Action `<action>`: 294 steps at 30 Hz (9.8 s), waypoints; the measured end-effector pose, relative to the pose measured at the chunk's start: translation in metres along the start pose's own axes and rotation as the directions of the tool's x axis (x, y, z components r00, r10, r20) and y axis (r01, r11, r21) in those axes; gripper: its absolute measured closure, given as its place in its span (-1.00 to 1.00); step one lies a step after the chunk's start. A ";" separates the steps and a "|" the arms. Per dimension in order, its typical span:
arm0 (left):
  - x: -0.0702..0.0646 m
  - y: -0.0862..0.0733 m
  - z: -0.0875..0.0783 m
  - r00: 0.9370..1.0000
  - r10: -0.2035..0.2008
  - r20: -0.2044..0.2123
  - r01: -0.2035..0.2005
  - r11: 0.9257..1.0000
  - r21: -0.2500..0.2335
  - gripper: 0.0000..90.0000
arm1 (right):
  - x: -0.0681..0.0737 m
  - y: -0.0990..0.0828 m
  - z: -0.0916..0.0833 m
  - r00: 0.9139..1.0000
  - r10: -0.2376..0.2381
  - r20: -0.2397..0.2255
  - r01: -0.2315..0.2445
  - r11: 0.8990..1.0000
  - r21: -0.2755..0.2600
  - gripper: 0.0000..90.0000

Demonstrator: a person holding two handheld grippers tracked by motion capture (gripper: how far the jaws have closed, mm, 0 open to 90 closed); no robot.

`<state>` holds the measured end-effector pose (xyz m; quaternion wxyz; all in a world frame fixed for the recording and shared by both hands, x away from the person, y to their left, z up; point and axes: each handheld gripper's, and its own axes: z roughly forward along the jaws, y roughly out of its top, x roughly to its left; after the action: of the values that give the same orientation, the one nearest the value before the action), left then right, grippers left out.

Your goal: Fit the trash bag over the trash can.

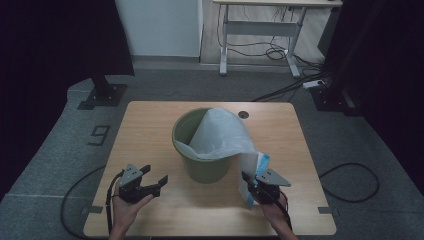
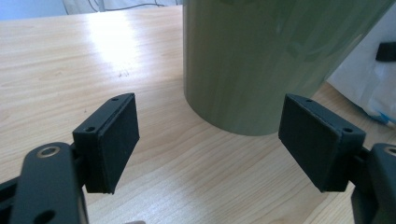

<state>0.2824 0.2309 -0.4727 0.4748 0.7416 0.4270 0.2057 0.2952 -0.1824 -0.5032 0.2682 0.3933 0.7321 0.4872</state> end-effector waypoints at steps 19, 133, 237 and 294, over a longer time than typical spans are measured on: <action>-0.029 0.056 -0.011 0.999 0.035 0.016 -0.033 0.996 -0.084 -0.55 | -0.028 0.069 -0.052 0.997 -0.056 0.059 0.065 0.984 -0.164 0.96; -0.062 0.125 0.031 0.980 0.035 0.196 -0.011 0.992 -0.122 0.65 | -0.022 0.082 -0.041 0.995 0.010 0.096 0.013 0.971 -0.241 0.97; 0.021 0.126 -0.005 0.981 -0.167 0.102 0.186 0.958 -0.219 0.99 | -0.054 0.047 -0.012 0.995 -0.082 0.055 0.089 0.985 -0.145 0.31; -0.008 0.128 -0.024 0.984 -0.048 0.173 0.058 0.997 -0.058 -0.54 | -0.102 0.088 -0.057 0.981 0.115 0.158 -0.078 0.971 -0.227 0.96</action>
<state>0.3175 0.2137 -0.3478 0.5381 0.7297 0.3974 0.1415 0.3347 -0.2773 -0.3992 0.3474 0.4366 0.6281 0.5424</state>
